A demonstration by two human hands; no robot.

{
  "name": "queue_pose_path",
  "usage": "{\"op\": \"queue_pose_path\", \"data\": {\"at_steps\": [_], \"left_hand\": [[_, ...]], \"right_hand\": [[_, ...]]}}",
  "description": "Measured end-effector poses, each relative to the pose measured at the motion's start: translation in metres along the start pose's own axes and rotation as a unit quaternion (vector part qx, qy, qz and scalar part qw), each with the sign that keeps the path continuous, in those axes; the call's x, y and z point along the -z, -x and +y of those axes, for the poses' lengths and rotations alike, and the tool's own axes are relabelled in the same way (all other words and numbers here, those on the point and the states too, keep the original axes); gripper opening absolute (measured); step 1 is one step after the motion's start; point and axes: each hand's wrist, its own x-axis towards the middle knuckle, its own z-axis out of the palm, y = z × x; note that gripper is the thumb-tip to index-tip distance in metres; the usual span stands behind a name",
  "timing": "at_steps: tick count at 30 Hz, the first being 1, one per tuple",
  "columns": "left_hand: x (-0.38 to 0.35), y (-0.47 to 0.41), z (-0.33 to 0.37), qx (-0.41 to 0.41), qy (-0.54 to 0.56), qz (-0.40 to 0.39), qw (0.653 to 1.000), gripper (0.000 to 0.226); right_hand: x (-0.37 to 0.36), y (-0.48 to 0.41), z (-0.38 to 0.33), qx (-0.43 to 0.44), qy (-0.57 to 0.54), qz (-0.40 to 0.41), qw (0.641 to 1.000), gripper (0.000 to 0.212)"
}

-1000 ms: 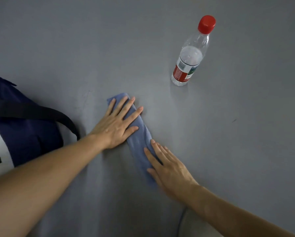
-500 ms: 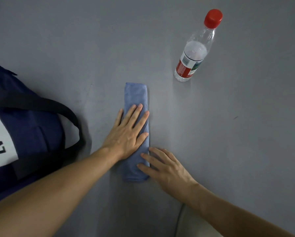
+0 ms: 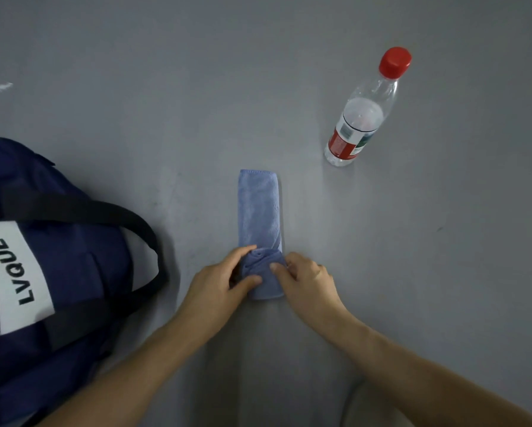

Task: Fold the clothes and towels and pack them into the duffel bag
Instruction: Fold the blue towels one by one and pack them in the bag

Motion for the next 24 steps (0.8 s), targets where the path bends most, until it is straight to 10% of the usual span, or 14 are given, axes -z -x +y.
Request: {"op": "queue_pose_path", "data": {"at_steps": [4,8,13,19,24], "left_hand": [[-0.007,-0.021,0.005,0.038,-0.006,0.046,0.998,0.027],[-0.012,-0.018,0.005,0.006,-0.070,0.107,0.992,0.034],[-0.019,-0.013,-0.019,-0.260,-0.267,0.161,0.914,0.041],[0.000,-0.017,-0.037,-0.198,-0.313,-0.026,0.929,0.089],[0.009,-0.015,-0.022,-0.225,-0.238,-0.005,0.945,0.060]], "right_hand": [[0.006,0.003,-0.001,0.140,0.055,0.094,0.984,0.022],[0.005,0.004,0.023,0.374,0.269,0.062,0.885,0.069],[0.000,-0.009,0.028,0.355,0.321,0.062,0.876,0.079],[0.000,-0.012,0.024,0.348,0.297,0.048,0.888,0.074],[0.009,-0.007,0.021,0.332,0.147,0.008,0.932,0.072]]}}
